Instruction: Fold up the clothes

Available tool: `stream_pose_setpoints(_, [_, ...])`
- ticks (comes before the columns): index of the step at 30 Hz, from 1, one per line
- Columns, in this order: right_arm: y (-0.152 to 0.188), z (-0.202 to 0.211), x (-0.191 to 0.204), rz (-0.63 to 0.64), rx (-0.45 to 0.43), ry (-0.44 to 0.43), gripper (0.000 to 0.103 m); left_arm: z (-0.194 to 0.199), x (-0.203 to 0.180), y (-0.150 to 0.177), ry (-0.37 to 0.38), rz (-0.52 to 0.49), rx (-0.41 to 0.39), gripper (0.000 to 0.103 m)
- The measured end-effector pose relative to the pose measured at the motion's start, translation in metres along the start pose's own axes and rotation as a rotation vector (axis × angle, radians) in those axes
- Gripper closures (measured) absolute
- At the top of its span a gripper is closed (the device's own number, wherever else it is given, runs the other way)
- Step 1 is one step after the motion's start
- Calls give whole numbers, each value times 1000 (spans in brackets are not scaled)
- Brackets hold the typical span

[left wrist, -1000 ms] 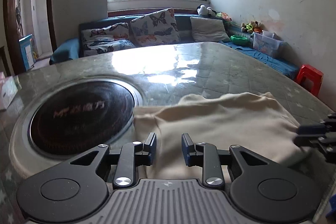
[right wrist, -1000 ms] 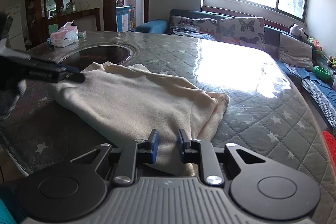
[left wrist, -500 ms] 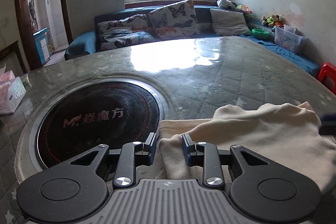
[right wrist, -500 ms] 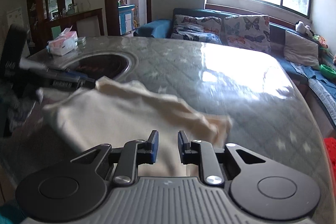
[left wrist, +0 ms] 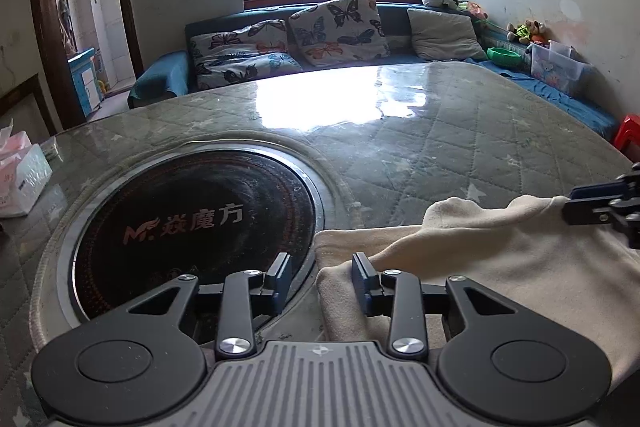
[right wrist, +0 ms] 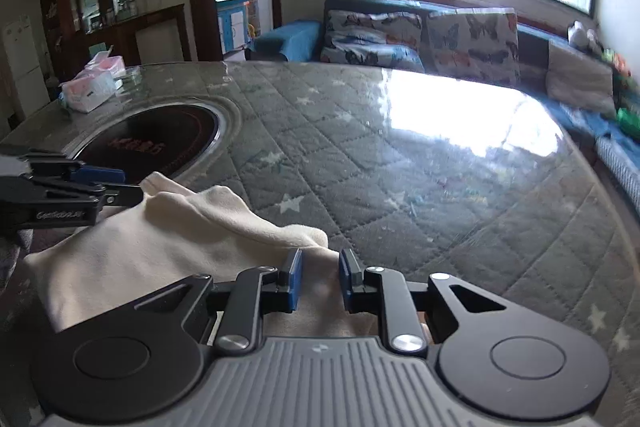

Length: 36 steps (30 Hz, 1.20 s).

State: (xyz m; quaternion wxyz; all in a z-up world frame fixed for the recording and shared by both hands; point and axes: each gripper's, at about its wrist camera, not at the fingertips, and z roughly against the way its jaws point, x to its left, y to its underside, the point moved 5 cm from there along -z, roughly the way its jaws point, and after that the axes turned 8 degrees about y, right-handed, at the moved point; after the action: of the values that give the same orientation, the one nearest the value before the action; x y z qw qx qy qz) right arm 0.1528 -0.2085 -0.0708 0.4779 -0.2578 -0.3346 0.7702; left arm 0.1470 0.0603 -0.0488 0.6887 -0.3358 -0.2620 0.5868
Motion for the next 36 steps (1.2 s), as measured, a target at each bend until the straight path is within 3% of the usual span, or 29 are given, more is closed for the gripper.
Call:
stream_pose_setpoints(4, [-2,21,19,59,-28,-32,82,8,0,1,-8,13,2,55])
stream_pose_setpoints(6, [-3,31,34,96,-39,-62,79,13,0,1,-10,16,1,44])
stream_pose_setpoints(10, [-2,46,67,165,-62,-127,72,22,3,2,-25,24,-7,39])
stream_pose_setpoints(12, [0,53,83,210,-73,-157,70,26,6,3,-35,31,-13,29])
stream_pose_setpoints(15, [4,58,109,279,-78,-199,64,33,15,5,-57,51,-24,25])
stream_pose_setpoints(21, [14,58,154,428,-93,-251,63,44,41,9,-98,131,-27,16])
stream_pose_setpoints(26, [18,52,182,512,-107,-271,63,55,55,14,-86,204,-38,16])
stream_pose_setpoints(31, [28,39,201,599,-114,-238,63,58,58,21,-35,289,-22,15])
stream_pose_setpoints(34, [31,33,206,600,-111,-222,69,60,53,24,22,344,-8,16])
stream_pose_setpoints(36, [29,32,204,569,-108,-220,79,61,47,24,54,363,-3,17])
